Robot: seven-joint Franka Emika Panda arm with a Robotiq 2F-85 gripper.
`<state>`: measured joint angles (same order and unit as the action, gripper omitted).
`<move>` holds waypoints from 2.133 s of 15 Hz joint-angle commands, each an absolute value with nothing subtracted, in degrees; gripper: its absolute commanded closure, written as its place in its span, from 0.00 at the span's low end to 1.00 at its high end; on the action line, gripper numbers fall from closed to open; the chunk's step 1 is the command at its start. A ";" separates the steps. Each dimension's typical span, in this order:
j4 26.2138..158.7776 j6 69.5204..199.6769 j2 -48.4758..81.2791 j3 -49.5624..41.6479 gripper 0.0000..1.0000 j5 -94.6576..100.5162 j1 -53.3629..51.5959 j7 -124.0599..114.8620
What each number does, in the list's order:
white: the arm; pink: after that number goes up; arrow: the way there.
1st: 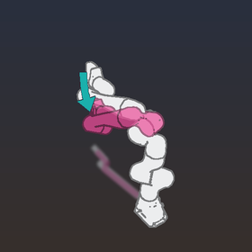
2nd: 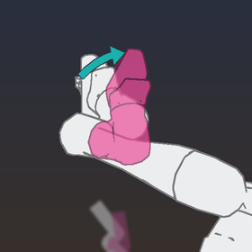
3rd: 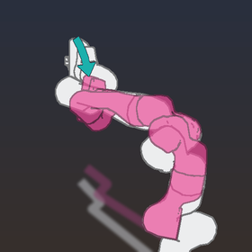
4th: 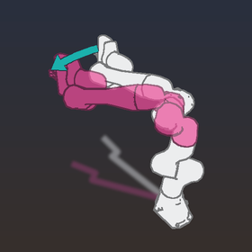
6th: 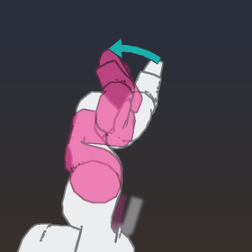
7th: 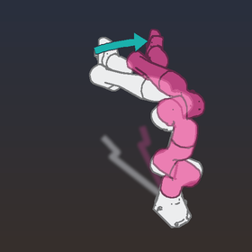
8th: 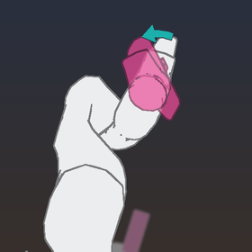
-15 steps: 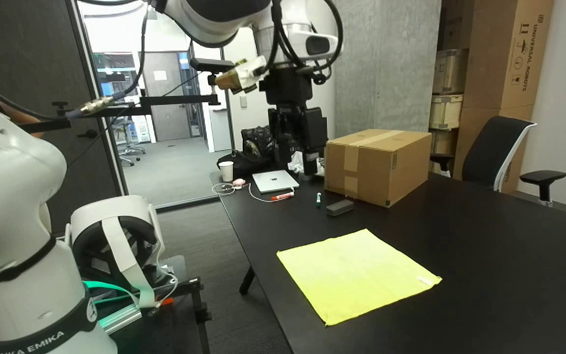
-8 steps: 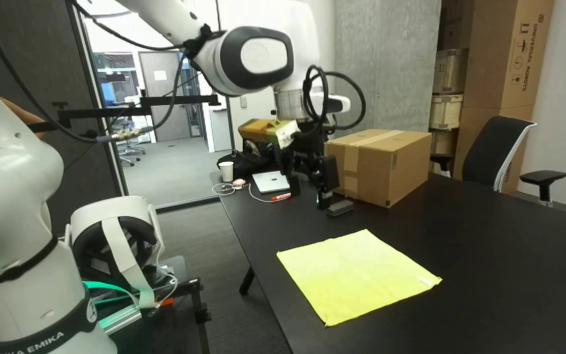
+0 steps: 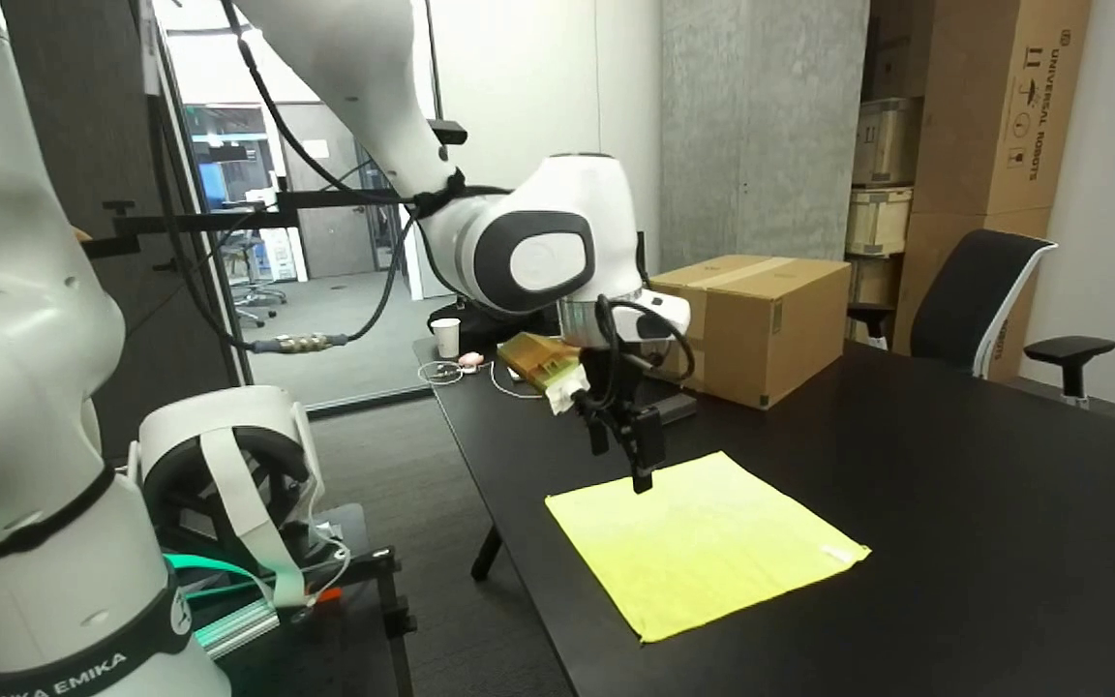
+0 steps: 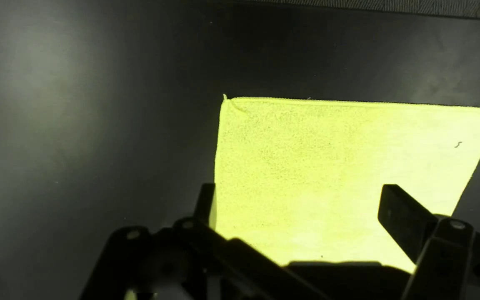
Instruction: Fold the cloth on the table
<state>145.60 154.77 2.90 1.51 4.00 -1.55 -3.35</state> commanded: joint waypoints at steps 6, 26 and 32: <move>138.24 160.93 19.55 1.43 0.00 0.06 -3.67 -11.67; 135.52 161.71 28.83 7.10 0.00 6.54 2.89 22.05; 134.91 162.57 31.21 9.88 0.00 12.06 8.87 38.43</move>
